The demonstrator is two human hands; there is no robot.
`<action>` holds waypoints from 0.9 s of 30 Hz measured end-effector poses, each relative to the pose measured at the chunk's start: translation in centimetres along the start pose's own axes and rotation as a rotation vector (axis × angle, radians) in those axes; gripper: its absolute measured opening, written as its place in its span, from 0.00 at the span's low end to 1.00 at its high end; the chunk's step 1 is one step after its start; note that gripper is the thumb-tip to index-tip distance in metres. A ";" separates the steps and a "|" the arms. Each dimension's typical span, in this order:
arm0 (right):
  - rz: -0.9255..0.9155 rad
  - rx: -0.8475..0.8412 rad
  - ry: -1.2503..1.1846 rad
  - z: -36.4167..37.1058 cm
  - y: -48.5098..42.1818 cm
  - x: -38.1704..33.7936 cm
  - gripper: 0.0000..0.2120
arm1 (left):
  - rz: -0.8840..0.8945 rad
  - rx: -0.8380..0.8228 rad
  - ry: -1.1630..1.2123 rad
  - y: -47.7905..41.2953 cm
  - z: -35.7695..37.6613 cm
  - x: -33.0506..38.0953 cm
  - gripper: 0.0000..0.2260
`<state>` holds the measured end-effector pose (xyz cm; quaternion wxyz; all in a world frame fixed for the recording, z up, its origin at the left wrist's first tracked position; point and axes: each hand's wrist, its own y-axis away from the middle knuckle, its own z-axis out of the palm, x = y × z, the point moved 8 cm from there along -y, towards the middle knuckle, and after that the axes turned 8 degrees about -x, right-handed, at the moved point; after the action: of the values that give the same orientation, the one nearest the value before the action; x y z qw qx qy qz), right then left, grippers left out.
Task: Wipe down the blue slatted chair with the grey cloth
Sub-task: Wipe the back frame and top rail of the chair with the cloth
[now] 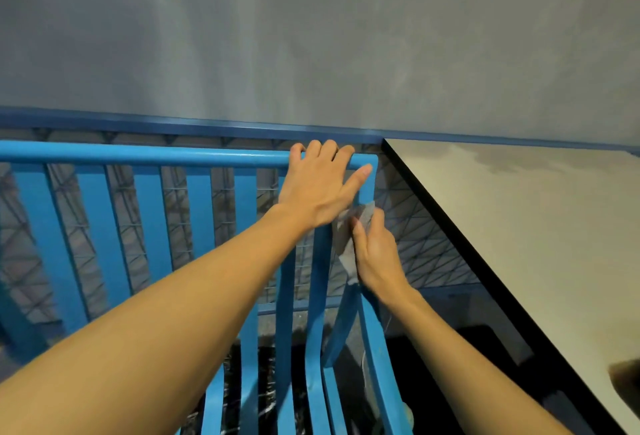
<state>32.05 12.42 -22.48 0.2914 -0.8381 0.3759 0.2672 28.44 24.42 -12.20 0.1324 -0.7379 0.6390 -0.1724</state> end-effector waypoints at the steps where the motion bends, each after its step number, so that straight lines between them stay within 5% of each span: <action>1: -0.005 -0.060 0.059 -0.3 -0.2 0.3 0.14 | -0.004 0.003 -0.010 -0.1 -0.1 -0.1 0.31; 5: 0.023 0.030 0.121 -2.3 -2.1 -0.4 0.21 | 0.007 -0.006 -0.002 -0.2 0.2 0.1 0.26; 9: 0.119 0.182 -0.061 -0.4 -0.8 -1.1 0.13 | 0.007 0.007 -0.002 0.0 0.3 0.0 0.26; 14: -0.011 -0.096 0.216 -0.5 0.9 1.0 0.19 | 0.008 -0.006 0.002 -0.1 0.1 0.0 0.27; 16: -0.060 -0.083 0.319 -2.1 -1.1 0.6 0.22 | 0.011 -0.007 0.005 -0.2 0.1 0.1 0.26; 21: 0.006 0.080 0.144 -1.8 -1.8 -1.4 0.15 | 0.015 -0.010 0.007 0.0 0.2 0.0 0.25; 27: 0.047 -0.108 0.392 -0.5 1.7 0.9 0.20 | 0.008 -0.017 0.003 -0.2 0.1 -0.2 0.26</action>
<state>31.31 10.72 -23.24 0.1610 -0.8796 0.4297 0.1254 28.59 24.66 -12.22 0.1259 -0.7363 0.6435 -0.1674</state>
